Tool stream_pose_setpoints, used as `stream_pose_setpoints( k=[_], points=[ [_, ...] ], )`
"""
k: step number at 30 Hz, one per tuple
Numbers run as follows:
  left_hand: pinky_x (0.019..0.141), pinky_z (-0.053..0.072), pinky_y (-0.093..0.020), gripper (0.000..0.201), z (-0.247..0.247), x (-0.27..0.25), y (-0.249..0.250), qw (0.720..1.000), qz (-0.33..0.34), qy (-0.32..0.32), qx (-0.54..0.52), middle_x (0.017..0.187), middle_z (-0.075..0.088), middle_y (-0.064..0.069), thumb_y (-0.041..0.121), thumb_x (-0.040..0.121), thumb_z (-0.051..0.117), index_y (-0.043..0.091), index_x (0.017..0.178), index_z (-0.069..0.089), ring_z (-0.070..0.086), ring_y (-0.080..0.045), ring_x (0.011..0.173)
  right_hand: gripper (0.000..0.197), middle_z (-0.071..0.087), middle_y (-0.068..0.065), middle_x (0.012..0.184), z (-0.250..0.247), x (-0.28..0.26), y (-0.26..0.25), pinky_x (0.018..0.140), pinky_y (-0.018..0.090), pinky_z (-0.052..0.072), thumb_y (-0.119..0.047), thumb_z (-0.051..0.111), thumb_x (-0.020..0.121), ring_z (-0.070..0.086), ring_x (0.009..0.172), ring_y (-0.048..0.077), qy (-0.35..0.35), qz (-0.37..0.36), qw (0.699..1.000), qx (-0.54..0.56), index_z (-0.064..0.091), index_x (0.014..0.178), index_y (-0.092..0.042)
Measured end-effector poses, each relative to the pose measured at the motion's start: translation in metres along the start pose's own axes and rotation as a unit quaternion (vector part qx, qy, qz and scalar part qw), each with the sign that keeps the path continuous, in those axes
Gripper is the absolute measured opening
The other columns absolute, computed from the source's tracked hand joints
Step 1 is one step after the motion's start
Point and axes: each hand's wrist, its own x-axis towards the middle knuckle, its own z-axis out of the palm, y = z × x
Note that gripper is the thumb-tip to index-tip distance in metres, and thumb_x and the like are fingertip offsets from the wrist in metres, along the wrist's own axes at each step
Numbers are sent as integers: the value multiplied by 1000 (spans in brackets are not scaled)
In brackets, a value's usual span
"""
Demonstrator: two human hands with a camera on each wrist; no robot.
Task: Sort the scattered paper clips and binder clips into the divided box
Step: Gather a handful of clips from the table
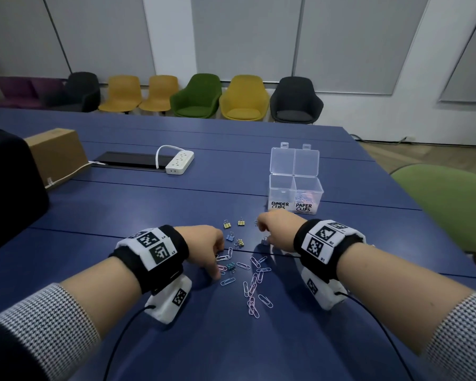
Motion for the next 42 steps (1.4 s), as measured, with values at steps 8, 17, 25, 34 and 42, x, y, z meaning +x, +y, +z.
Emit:
stream_pose_setpoints(
  k=[8,17,25,34,42],
  points=[
    [66,40,-26,41,5,6,9,999,39,6,22,86,51,6,22,69,80,21,92,46,49,-18,77,37,64,6,114,10,-15,-26,80,29,48,-15,72,77,59,105,27,-96,-91,991,-21,60,112,-15],
    [65,44,-24,19,10,6,13,997,65,7,34,82,59,3,9,75,69,20,83,56,53,-17,74,18,67,10,104,13,-19,-23,69,25,37,-7,58,84,52,83,23,-84,-77,994,3,64,100,-9],
    [57,39,-20,19,15,3,20,997,47,10,65,71,53,9,2,82,51,18,91,57,51,-17,79,1,59,8,88,21,-18,-22,71,30,45,-14,58,86,51,78,24,-111,-36,993,-11,57,85,-14],
    [64,45,-22,18,6,1,11,999,30,8,-32,77,61,-1,6,82,51,17,84,65,53,-16,65,17,62,2,78,9,-23,-8,61,23,46,-14,62,79,54,68,17,-62,-17,991,117,53,67,-21],
    [50,52,-19,19,-6,-10,-14,670,30,-12,-742,63,61,-5,-10,88,46,3,93,59,58,-13,57,21,60,1,68,15,-36,11,50,21,38,3,59,85,52,56,10,-47,20,654,755,60,85,-18]
  ],
)
